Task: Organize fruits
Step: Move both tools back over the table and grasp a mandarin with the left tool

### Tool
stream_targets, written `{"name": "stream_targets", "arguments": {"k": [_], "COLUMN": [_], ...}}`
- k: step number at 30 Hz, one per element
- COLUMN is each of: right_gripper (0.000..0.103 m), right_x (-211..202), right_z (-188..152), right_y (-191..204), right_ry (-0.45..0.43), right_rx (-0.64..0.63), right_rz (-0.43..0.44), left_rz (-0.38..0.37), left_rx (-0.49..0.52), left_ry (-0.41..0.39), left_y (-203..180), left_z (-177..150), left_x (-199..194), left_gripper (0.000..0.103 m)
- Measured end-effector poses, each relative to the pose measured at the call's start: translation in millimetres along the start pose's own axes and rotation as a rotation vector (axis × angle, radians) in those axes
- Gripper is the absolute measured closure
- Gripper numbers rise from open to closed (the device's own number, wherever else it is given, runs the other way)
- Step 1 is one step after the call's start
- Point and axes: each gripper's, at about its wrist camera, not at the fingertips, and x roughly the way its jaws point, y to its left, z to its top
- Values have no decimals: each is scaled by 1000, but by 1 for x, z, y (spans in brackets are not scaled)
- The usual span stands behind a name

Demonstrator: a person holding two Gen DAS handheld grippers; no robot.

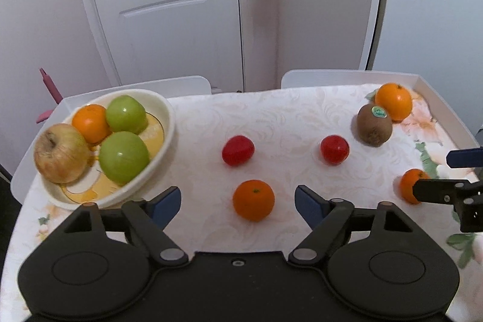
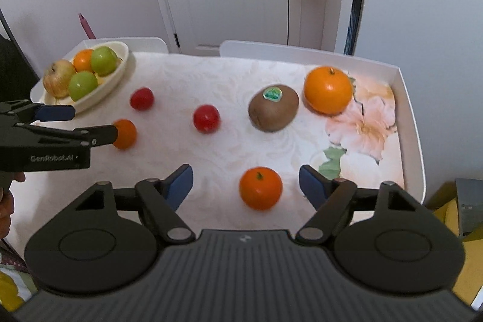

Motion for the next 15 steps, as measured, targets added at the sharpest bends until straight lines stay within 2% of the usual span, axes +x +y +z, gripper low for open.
{"name": "stream_targets", "arguments": {"k": [4, 9, 15], "right_gripper": [19, 22, 29], "right_x": [12, 19, 24], "right_z": [-7, -13, -17], "right_y": [-7, -10, -12], "right_ry": [3, 1, 1], "right_rx": [3, -1, 6], "right_rz": [14, 22, 23], "left_rz": [13, 28, 37], "left_rx": [9, 14, 12], "left_ry": [8, 12, 30], "left_y": [-8, -15, -17], "left_z": [-4, -6, -8], "left_x": [15, 28, 38], "left_gripper": [24, 28, 50]}}
